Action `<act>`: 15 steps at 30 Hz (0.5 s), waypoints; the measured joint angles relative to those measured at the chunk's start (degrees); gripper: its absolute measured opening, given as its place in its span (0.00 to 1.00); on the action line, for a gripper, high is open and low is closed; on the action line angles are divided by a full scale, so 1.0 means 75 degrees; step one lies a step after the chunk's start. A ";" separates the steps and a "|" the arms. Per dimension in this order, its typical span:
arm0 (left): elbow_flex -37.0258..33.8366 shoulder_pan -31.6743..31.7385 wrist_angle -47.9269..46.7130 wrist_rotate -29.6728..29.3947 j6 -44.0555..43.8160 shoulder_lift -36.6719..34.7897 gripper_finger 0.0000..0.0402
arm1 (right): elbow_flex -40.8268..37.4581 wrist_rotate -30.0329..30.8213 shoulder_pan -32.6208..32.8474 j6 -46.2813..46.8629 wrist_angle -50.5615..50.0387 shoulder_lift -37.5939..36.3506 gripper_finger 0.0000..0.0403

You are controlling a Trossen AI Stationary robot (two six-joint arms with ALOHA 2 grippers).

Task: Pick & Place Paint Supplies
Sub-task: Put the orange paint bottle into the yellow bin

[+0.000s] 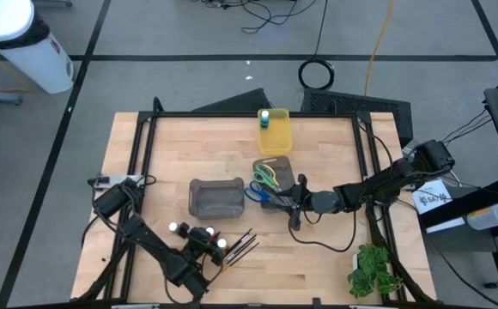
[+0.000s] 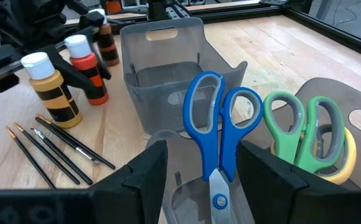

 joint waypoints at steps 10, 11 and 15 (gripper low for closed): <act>0.1338 -0.0131 -0.1842 0.0323 0.0478 -0.0143 0.29 | 0.0000 0.0000 0.0000 0.0000 0.0169 0.0000 0.45; 0.1533 -0.0124 -0.2180 0.0324 0.0513 -0.0209 0.29 | 0.0000 0.0000 0.0000 0.0000 0.0169 0.0000 0.45; 0.2214 -0.0102 -0.2811 -0.0277 0.1009 -0.0561 0.29 | 0.0000 0.0000 0.0002 0.0000 0.0172 0.0000 0.45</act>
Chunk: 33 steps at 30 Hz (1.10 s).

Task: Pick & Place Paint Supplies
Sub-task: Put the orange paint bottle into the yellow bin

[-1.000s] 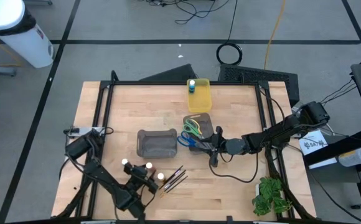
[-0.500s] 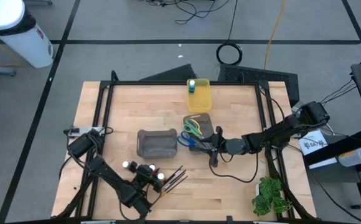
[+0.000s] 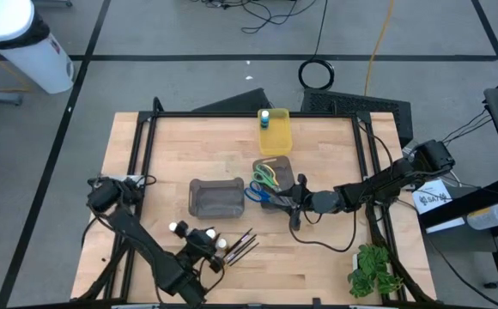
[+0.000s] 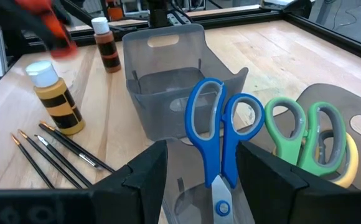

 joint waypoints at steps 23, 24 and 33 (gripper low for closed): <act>0.0492 0.2755 0.6657 0.3143 0.9906 -0.0086 0.29 | 0.3340 -0.1775 0.0815 -0.1262 -0.5097 -0.0146 0.45; 0.0492 0.2762 0.6647 0.3139 0.9954 -0.0086 0.29 | 0.3436 -0.1783 0.0853 -0.1262 -0.5103 -0.0149 0.45; 0.0492 0.2803 0.6620 0.3160 1.0011 -0.0086 0.29 | 0.3713 -0.1781 0.1006 -0.1417 -0.4602 -0.0085 0.45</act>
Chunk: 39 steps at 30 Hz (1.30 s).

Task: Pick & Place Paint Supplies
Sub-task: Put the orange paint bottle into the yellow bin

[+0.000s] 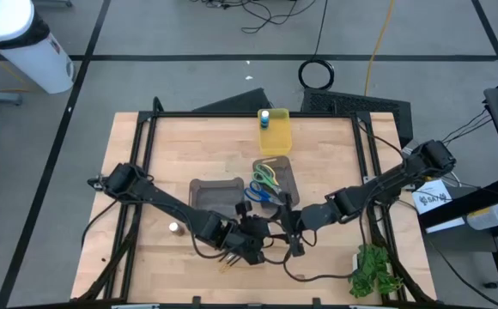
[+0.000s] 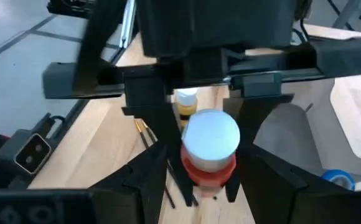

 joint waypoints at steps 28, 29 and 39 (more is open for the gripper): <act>0.0092 0.0127 -0.0029 0.0411 0.0145 -0.0480 0.48 | 0.0002 0.0379 -0.0152 -0.0052 -0.0036 0.0191 0.25; 0.0082 0.0085 -0.0066 0.0438 0.0235 -0.0637 0.51 | 0.0012 0.0398 -0.0155 -0.0033 -0.0040 0.0193 0.25; -0.0145 -0.0431 0.0047 -0.1070 0.1012 -0.1678 0.69 | -0.0008 0.0338 -0.0500 0.0238 -0.0744 -0.0101 0.25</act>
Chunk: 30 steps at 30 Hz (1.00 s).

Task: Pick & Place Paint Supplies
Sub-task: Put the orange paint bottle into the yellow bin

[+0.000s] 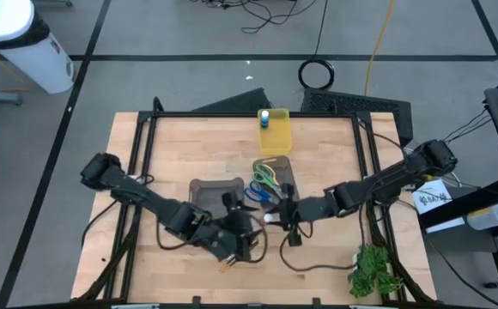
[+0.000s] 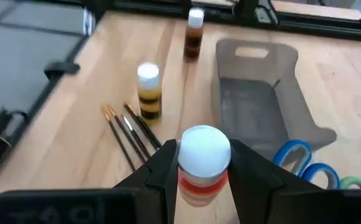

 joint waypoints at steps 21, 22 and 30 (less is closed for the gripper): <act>-0.4828 0.0631 0.2602 -0.0397 -0.0085 -0.3104 0.69 | -0.0009 -0.2556 -0.6093 -0.0767 -0.0340 -0.1013 0.25; -0.5101 0.0779 0.2793 -0.0397 -0.0004 -0.3344 0.69 | -0.0006 -0.2584 -0.6394 -0.0807 -0.0214 -0.0969 0.25; -0.6977 0.2211 0.4953 0.0917 0.0867 -0.4624 0.69 | 0.0227 -0.3309 -0.8085 -0.0870 0.0173 0.0167 0.25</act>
